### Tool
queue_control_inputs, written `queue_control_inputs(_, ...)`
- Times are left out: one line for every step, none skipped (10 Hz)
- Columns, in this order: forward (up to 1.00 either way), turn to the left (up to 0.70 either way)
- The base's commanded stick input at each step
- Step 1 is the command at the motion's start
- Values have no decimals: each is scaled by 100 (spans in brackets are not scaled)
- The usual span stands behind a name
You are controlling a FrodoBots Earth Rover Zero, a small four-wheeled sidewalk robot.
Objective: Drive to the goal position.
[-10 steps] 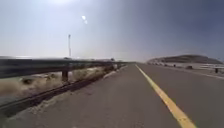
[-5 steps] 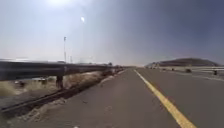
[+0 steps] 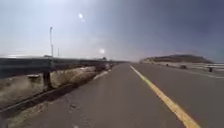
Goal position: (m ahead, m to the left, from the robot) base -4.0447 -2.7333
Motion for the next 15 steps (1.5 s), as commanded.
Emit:
queue_control_inputs(50,0)
queue_control_inputs(50,0)
queue_control_inputs(50,0)
queue_control_inputs(50,0)
queue_control_inputs(50,0)
queue_control_inputs(50,3)
queue_control_inputs(50,10)
queue_control_inputs(50,18)
queue_control_inputs(50,25)
queue_control_inputs(50,33)
queue_control_inputs(50,40)
queue_control_inputs(50,48)
queue_control_inputs(50,42)
queue_control_inputs(50,31)
queue_control_inputs(50,20)
